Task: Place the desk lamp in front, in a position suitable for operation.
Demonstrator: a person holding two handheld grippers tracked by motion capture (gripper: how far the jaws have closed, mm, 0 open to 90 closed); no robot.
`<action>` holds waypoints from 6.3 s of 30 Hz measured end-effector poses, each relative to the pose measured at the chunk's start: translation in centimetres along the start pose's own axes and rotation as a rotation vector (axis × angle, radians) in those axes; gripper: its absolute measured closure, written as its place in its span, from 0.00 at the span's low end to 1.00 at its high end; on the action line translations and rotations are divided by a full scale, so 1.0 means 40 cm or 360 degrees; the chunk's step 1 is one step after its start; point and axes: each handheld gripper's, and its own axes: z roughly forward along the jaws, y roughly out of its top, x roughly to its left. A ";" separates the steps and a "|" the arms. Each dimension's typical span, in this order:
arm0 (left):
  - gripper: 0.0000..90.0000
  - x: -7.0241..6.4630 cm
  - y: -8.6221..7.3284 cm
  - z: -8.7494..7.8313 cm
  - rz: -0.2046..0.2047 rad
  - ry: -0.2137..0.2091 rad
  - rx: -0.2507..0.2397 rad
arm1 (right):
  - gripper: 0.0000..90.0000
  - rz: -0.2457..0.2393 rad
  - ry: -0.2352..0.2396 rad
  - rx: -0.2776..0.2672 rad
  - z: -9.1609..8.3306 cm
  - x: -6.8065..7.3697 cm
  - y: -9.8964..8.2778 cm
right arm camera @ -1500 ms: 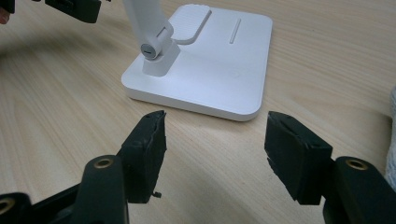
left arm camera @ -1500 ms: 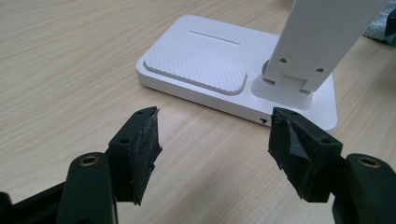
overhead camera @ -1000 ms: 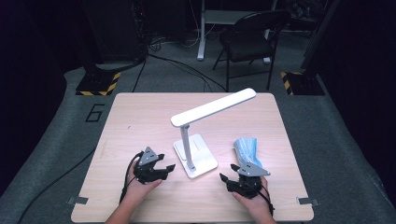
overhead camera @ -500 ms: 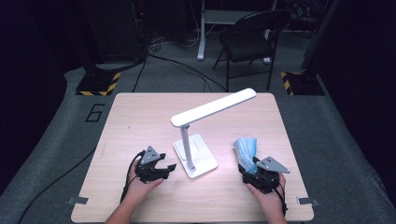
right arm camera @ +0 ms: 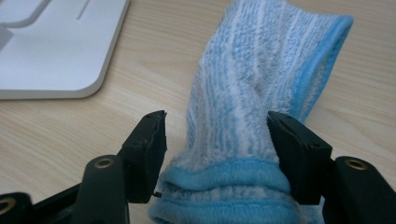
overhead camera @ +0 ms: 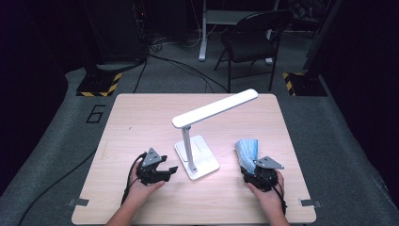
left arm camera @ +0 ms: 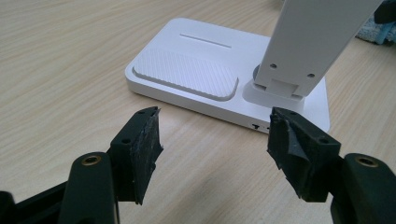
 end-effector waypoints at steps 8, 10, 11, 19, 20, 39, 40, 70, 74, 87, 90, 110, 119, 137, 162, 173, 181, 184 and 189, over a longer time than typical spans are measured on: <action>0.38 -0.002 0.003 -0.005 0.0001 -0.0010 0.0001 | 0.46 -0.0039 -0.0061 0.0043 0.018 0.011 -0.007; 0.38 -0.007 0.003 -0.006 -0.0011 -0.0016 -0.0021 | 0.50 -0.0047 -0.0063 0.0054 0.019 0.006 -0.008; 0.38 -0.006 0.004 -0.007 0.0003 -0.0019 -0.0020 | 0.53 -0.0032 -0.0065 0.0056 0.018 0.005 -0.007; 0.38 -0.011 0.015 -0.014 0.0013 -0.0052 -0.0023 | 0.68 0.0000 -0.0053 0.0041 0.016 -0.010 -0.013; 0.38 -0.015 0.017 -0.013 -0.0002 -0.0058 -0.0034 | 0.68 -0.0002 -0.0054 0.0041 0.016 -0.010 -0.013; 0.41 -0.051 0.078 -0.037 -0.0006 -0.0169 -0.0099 | 0.72 0.0048 -0.0112 0.0034 0.007 -0.026 -0.013; 0.40 -0.054 0.082 -0.037 -0.0015 -0.0184 -0.0094 | 0.72 0.0034 -0.0111 0.0035 0.007 -0.029 -0.014; 0.42 -0.084 0.206 0.005 -0.0004 -0.0283 -0.0155 | 0.64 0.0041 -0.0139 -0.0011 0.008 -0.022 -0.016; 0.42 -0.080 0.216 0.006 -0.0029 -0.0284 -0.0170 | 0.63 0.0035 -0.0131 0.0013 0.007 -0.024 -0.014; 0.46 -0.083 0.233 -0.006 0.0010 -0.0280 -0.0217 | 0.61 0.0082 -0.0132 0.0010 0.008 -0.022 -0.012; 0.50 -0.078 0.242 -0.014 0.0035 -0.0276 -0.0235 | 0.61 0.0075 -0.0130 0.0005 0.009 -0.024 -0.012; 0.57 -0.082 0.250 -0.022 0.0118 -0.0272 -0.0253 | 0.59 0.0090 -0.0105 0.0008 0.010 -0.026 -0.011; 0.57 -0.091 0.248 -0.024 0.0147 -0.0331 -0.0248 | 0.57 0.0097 -0.0111 -0.0002 0.011 -0.024 -0.011; 0.57 -0.115 0.248 -0.024 0.0204 -0.0451 -0.0238 | 0.60 0.0090 -0.0122 0.0016 0.021 -0.029 -0.011; 0.57 -0.118 0.246 -0.031 0.0267 -0.0570 -0.0219 | 0.72 0.0078 0.0029 -0.0011 0.011 -0.011 -0.005; 0.57 -0.120 0.245 -0.030 0.0272 -0.0594 -0.0219 | 0.72 -0.0041 0.0196 -0.0066 -0.008 0.056 0.009; 0.57 -0.123 0.245 -0.031 0.0264 -0.0582 -0.0220 | 0.72 -0.0099 0.0339 -0.0084 -0.017 0.110 0.019; 0.57 -0.124 0.245 -0.031 0.0256 -0.0579 -0.0218 | 0.71 -0.0074 0.0395 -0.0096 -0.019 0.123 0.022; 0.56 -0.123 0.247 -0.031 0.0248 -0.0592 -0.0213 | 0.71 -0.0090 0.0490 -0.0092 -0.015 0.141 0.024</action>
